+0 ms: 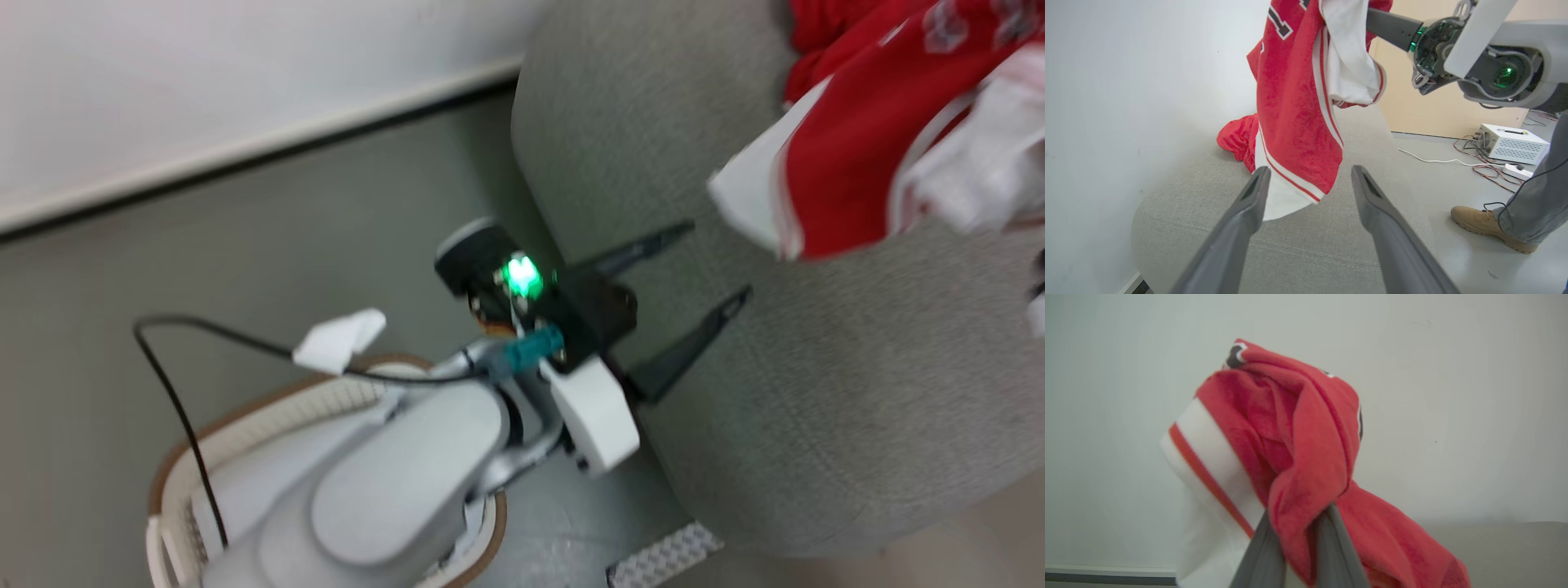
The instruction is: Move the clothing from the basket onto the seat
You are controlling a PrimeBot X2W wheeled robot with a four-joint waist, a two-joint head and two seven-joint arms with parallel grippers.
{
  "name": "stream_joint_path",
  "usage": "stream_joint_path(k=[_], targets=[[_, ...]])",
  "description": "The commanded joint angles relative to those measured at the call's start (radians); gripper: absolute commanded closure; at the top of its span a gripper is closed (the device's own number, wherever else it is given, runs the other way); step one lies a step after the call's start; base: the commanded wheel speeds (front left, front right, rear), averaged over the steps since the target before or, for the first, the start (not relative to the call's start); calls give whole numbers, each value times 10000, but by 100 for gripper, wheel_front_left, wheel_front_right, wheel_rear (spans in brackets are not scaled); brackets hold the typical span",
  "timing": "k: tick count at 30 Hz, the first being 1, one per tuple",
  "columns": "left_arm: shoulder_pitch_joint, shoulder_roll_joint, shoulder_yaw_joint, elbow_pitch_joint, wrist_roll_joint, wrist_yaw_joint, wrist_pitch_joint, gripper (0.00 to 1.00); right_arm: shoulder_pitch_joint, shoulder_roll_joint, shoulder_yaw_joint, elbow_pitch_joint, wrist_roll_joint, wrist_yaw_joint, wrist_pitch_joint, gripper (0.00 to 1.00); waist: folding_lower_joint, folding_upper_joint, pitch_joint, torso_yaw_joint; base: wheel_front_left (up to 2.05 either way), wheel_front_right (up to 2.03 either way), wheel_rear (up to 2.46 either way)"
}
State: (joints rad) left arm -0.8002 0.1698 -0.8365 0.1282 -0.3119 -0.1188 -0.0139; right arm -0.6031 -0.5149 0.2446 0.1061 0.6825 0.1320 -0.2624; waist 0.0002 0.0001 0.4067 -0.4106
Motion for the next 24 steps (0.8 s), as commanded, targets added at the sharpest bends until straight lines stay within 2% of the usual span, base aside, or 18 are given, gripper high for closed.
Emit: stream_joint_path(k=[1, 7, 14, 17, 20, 23, 24], targets=[[-622, 145, 106, 174, 112, -36, 125, 0, -641, -117, -365, 281, 168, -26, -34, 100, -2, -1, 1466, 371, 0, 0, 0], [-2188, 256, 190, 722, 274, -98, 192, 0, -2214, -498, -1225, 1297, 202, -26, -36, 100, -2, -1, 2633, 506, 0, 0, 0], [-4033, -35, -88, 1492, 374, -117, 119, 0, -4295, -1506, -2195, 3040, -373, -26, -36, 100, -2, -1, 3951, 831, 0, 0, 0], [-4559, -228, -119, 1735, 300, -122, -43, 0, -4955, -1907, -2211, 4071, -818, -26, 25, 100, -2, -1, 4221, 1058, 0, 0, 0], [-4751, -350, -25, 2002, 188, -67, -234, 0, -5586, -1818, -2472, 5553, -1335, -26, 48, 100, -2, -1, 4393, 1254, 0, 0, 0], [-4730, -528, -59, 2222, 110, -14, -451, 0, -5824, -1329, -2776, 7341, -2148, -26, 24, 100, -2, -1, 4400, 1463, 0, 0, 0], [-4693, -562, -76, 2305, 80, 20, -510, 0, -5905, -1162, -2934, 7861, -2432, -26, 4, 45, -2, -1, 4393, 1526, 0, 0, 0]])
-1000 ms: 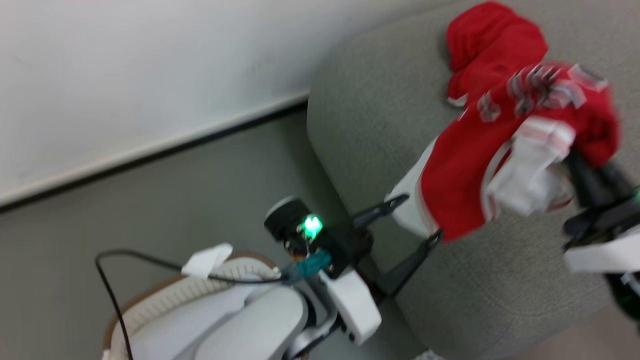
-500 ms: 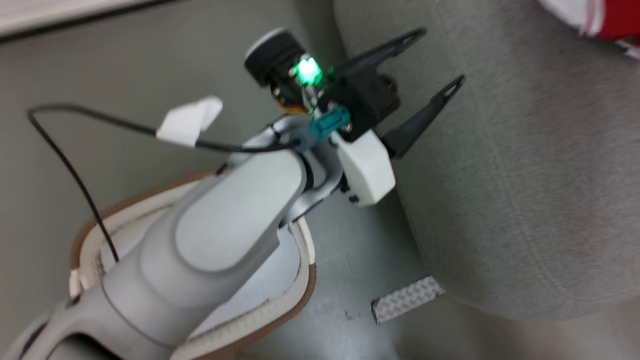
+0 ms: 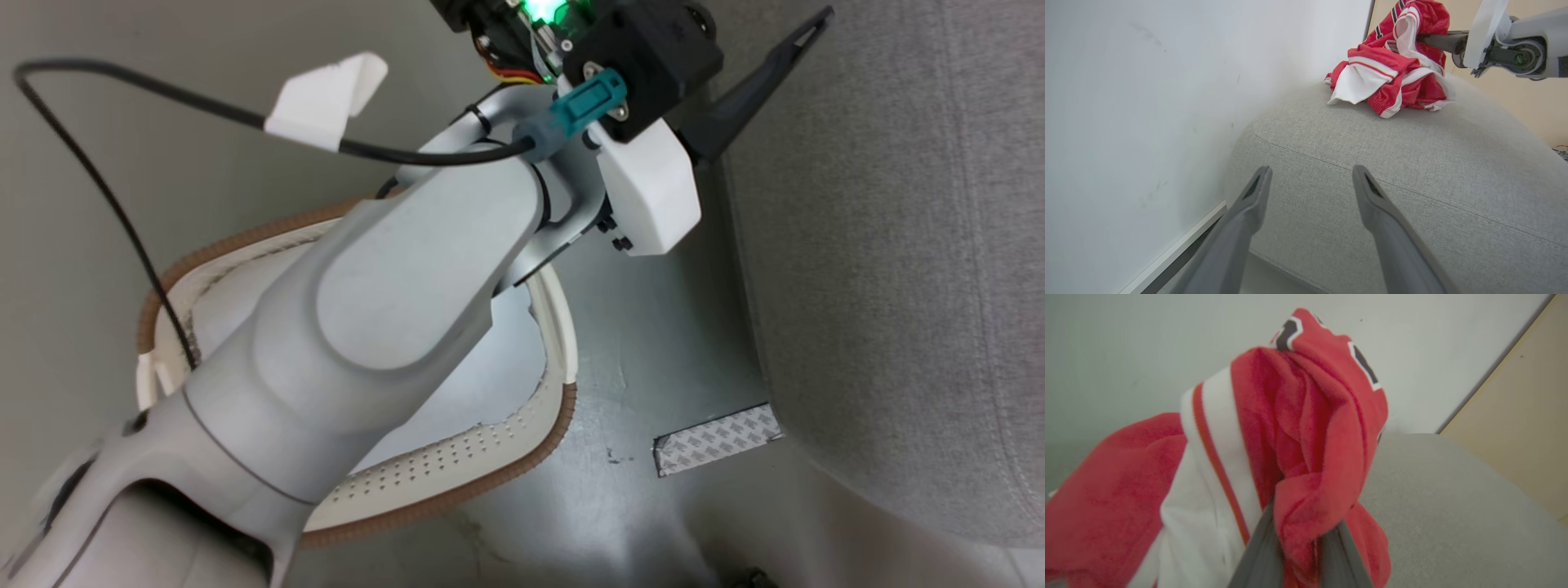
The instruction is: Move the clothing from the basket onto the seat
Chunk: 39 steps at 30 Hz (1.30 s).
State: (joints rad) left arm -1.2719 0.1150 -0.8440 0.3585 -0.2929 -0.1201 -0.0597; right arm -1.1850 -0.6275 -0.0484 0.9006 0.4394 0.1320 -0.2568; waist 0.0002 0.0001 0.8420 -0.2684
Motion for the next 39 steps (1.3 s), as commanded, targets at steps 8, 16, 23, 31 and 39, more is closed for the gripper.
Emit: stream_joint_path(k=[8, 16, 23, 31, 39], targets=[[914, 259, 53, 604, -362, 283, -590, 0, 713, 1448, -884, 328, -887, -26, -81, 0, -2, -1, -876, 24, 0, 0, 0], [2728, 688, 440, 1144, -1143, 718, -1244, 0, 3656, 2186, -823, -1899, -996, -26, -87, 0, -2, -1, -2931, -179, 0, 0, 0], [4314, 877, 1024, 1463, -1923, 1226, -1782, 0, 6285, 2543, -676, -4009, -1676, -27, -87, 0, -2, -1, -4620, 137, 0, 0, 0], [6653, 833, 1761, 1737, -2600, 1830, -2052, 0, 8689, 2990, -287, -5431, -2373, -27, -87, 0, -2, -1, -6776, 1010, 0, 0, 0], [9175, 1043, 2970, 992, -2259, 2427, -2044, 0, 10886, 3922, -127, -6408, -2610, -27, -88, 0, -2, -1, -8173, 2194, 0, 0, 0]])
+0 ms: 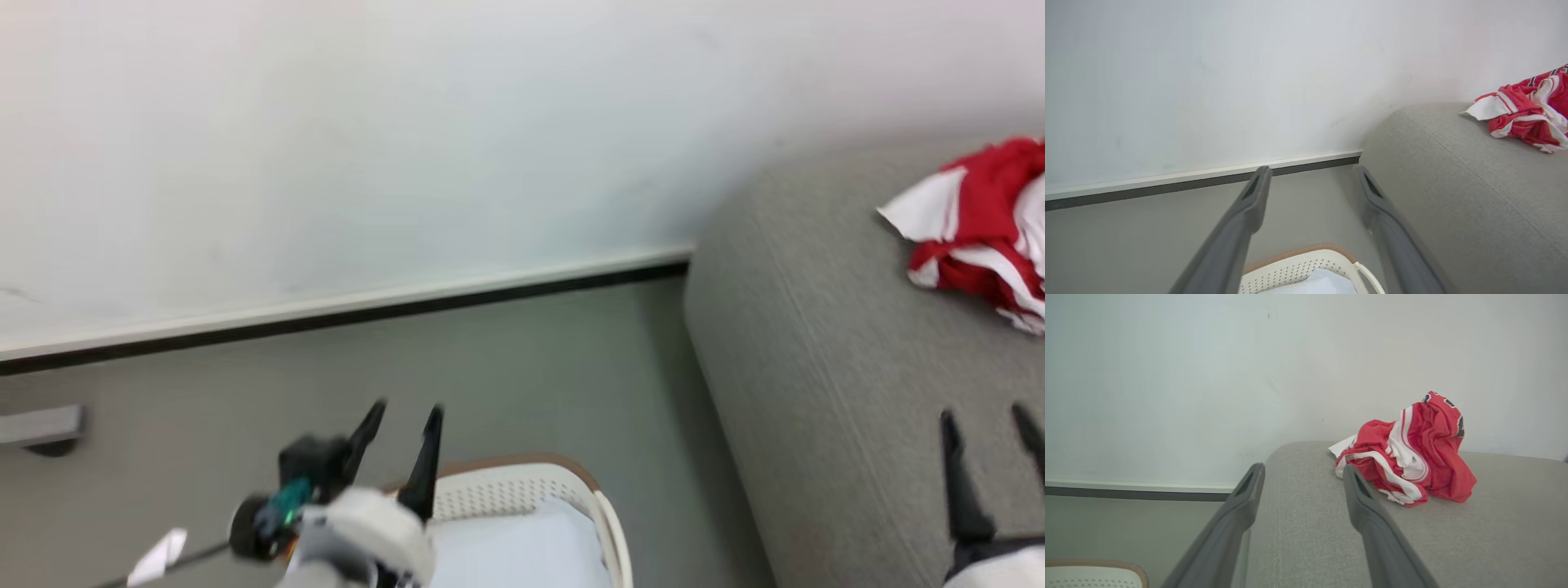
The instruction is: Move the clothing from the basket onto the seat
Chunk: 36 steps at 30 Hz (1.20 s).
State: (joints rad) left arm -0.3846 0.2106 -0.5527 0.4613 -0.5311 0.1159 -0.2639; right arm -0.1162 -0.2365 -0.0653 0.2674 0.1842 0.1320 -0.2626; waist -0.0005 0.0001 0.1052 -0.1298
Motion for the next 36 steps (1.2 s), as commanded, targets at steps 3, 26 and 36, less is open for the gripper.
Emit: stream_joint_path(k=[3, 26, 36], targets=[[1070, 172, 426, -274, 393, 140, -4, 0, 918, 494, 34, -276, 103, -27, -30, 0, 5, -1, -1076, 1209, 0, 0, 0], [4822, -742, 3956, -1819, 2419, -286, -7, 0, 2589, 1814, 246, 185, -858, -27, -31, 0, 5, -1, -2047, 1959, 0, 0, 0], [4500, -1177, 4705, -1445, 3093, -977, -5, 0, 2137, 1788, 518, 590, -955, -27, -31, 0, 5, -1, -1955, 1866, 0, 0, 0]])
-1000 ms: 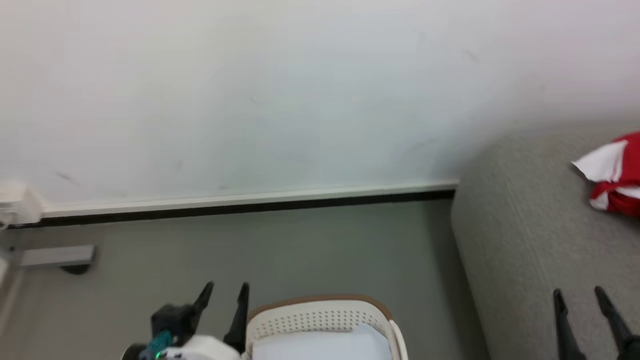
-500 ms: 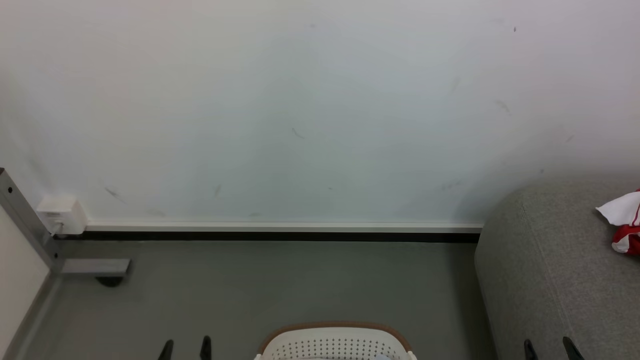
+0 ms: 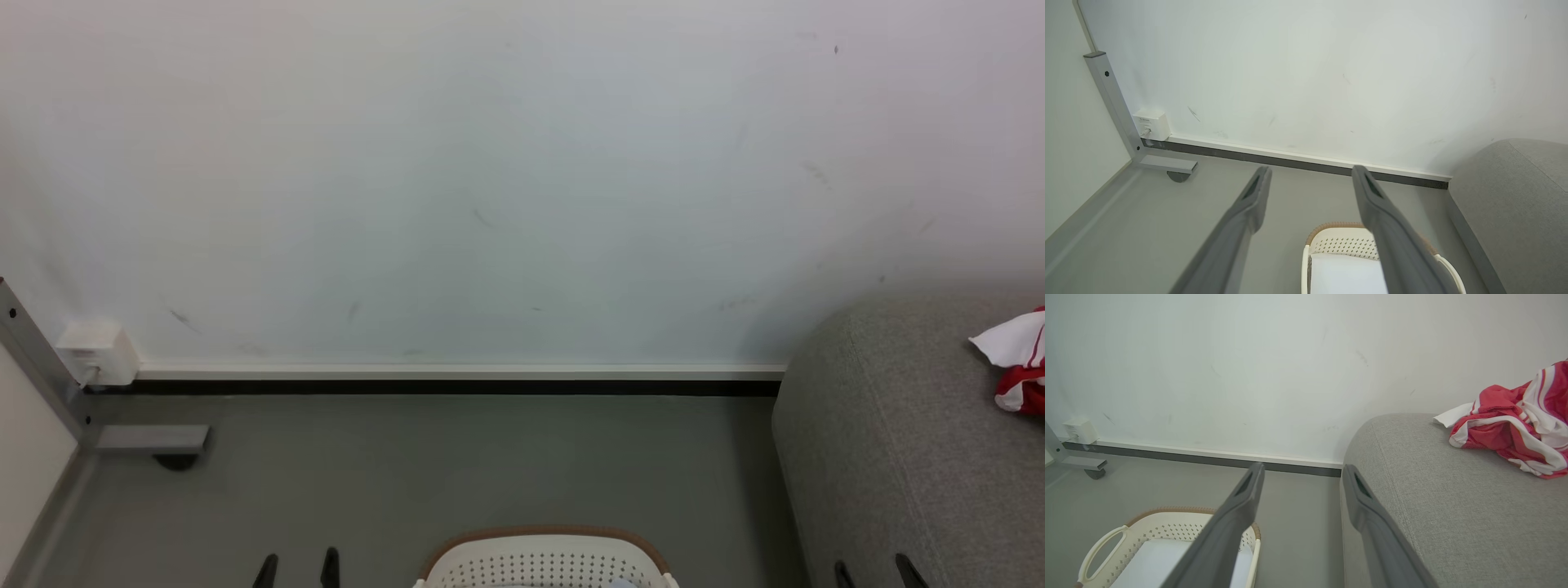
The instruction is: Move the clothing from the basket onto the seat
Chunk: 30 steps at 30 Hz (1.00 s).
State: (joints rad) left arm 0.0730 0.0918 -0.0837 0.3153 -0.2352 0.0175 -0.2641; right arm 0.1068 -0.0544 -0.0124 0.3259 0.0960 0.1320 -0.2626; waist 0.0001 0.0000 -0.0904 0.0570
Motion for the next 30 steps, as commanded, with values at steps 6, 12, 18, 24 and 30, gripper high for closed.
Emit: stream_joint_path(k=[6, 12, 18, 24, 30], targets=[[-172, -168, 311, 171, 379, -249, -3, 0, -333, -51, 42, 273, -17, -27, -31, 0, -1, 0, 17, -22, 0, 0, 0], [-207, -288, 518, 210, 590, -401, -4, 0, -514, -75, 32, 417, 108, -27, -31, 0, -1, 0, -14, 13, 0, 0, 0], [-210, -347, 631, 181, 740, -457, -5, 0, -651, -118, -12, 460, 196, -27, -31, 0, -1, 0, -36, 63, 0, 0, 0], [-272, -383, 674, 125, 720, -553, -4, 100, -620, -115, -54, 463, 233, -27, -31, 100, -1, 0, -67, 140, 0, 0, 0], [78, -489, 626, 631, 516, -570, 46, 100, -301, 50, 8, 869, 265, 2, 103, 100, 0, 0, -65, 138, 0, 0, 0]])
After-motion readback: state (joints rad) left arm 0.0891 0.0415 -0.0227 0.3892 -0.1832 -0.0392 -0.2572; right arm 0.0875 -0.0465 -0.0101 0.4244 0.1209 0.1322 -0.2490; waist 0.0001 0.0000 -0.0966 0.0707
